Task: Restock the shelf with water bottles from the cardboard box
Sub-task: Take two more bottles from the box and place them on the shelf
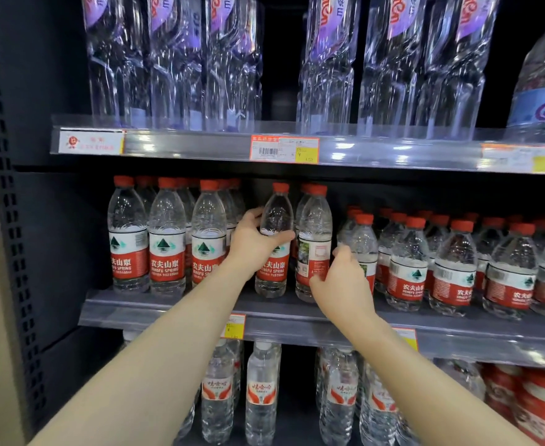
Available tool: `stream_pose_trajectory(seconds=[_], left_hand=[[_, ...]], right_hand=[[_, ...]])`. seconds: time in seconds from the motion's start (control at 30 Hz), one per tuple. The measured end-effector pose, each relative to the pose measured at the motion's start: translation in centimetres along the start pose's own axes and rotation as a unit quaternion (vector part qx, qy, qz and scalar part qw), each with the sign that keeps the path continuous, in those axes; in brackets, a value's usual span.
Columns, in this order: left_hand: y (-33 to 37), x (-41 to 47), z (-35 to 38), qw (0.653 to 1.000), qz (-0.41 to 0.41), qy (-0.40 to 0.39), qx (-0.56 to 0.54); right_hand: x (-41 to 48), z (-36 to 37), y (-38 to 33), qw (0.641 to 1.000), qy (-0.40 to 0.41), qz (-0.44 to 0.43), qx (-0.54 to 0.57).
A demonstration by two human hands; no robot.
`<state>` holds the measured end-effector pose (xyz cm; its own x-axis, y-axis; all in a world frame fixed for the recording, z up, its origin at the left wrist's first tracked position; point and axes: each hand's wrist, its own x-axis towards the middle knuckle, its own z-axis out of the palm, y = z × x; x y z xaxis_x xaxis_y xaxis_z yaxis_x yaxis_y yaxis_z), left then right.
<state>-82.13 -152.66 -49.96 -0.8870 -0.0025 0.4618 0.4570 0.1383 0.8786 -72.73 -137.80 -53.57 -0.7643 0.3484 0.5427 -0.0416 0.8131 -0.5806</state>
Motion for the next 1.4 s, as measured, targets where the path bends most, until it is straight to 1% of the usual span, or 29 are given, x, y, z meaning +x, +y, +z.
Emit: stream_pose_trajectory(seconds=[0.13, 0.27, 0.37, 0.43, 0.6, 0.73, 0.9, 1.1, 1.3, 1.4], left_hand=[[-1.2, -1.2, -0.2, 0.995, -0.001, -0.056, 0.088], [-2.2, -2.2, -0.9, 0.99, -0.018, -0.074, 0.121], [-2.6, -2.8, -0.9, 0.989, -0.018, -0.044, 0.138], [-2.5, -2.7, -0.7, 0.991, -0.034, -0.022, 0.13], [-2.9, -1.9, 0.2, 0.992, -0.051, -0.005, 0.112], [-3.7, -1.1, 0.7, 0.994, -0.057, -0.003, 0.09], [-3.9, 0.3, 1.0, 0.993, -0.068, -0.008, 0.1], [-4.2, 1.5, 1.7, 0.989, -0.07, 0.013, 0.126], [-4.9, 3.3, 1.9, 0.985, -0.071, 0.014, 0.155], [-5.2, 4.0, 1.9, 0.984, -0.071, 0.015, 0.162]], right_hand=[[-0.3, 0.1, 0.0, 0.999, -0.001, -0.016, 0.034], [-0.5, 0.2, -0.4, 0.999, 0.013, -0.019, 0.045], [-0.7, 0.2, -0.5, 0.998, 0.028, -0.028, 0.041], [-0.8, 0.0, -0.5, 0.998, 0.03, -0.031, 0.038], [-1.1, -0.6, -0.2, 0.998, 0.038, -0.045, 0.021], [-0.9, -0.8, -0.3, 0.997, 0.03, -0.063, -0.015], [-0.9, -1.1, -0.3, 0.994, 0.01, -0.085, -0.065], [-0.6, -1.5, -1.0, 0.992, 0.014, -0.11, -0.067], [0.0, -1.4, -2.3, 0.991, 0.013, -0.121, -0.061], [0.0, -1.0, -2.8, 0.989, 0.01, -0.128, -0.076]])
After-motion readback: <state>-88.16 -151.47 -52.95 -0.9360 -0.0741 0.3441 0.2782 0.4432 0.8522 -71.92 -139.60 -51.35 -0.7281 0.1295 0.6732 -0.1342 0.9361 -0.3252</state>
